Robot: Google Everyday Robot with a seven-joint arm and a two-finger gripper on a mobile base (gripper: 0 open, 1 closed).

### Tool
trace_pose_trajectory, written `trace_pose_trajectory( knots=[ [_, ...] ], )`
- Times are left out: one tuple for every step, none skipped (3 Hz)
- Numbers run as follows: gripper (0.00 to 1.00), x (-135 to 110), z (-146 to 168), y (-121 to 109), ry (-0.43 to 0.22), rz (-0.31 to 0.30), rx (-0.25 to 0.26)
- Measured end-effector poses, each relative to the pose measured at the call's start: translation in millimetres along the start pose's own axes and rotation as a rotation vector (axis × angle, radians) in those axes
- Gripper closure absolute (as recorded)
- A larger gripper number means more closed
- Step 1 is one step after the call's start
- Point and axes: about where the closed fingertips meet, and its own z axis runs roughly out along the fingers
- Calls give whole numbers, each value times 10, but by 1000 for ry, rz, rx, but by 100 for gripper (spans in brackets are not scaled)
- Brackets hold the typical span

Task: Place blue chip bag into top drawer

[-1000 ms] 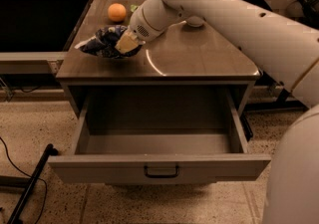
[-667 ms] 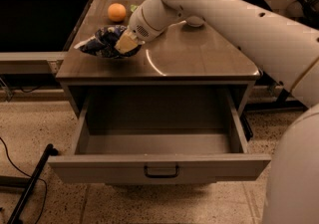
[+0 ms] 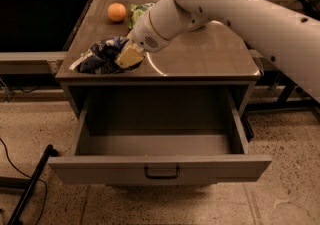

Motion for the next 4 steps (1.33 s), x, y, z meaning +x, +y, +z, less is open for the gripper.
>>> trace_pose_trajectory(
  knots=[
    [100, 17, -100, 384, 9, -47, -44],
    [100, 229, -124, 656, 61, -21, -18],
    [100, 779, 34, 771, 127, 105, 38],
    [100, 1067, 110, 764, 150, 176, 80]
  ],
)
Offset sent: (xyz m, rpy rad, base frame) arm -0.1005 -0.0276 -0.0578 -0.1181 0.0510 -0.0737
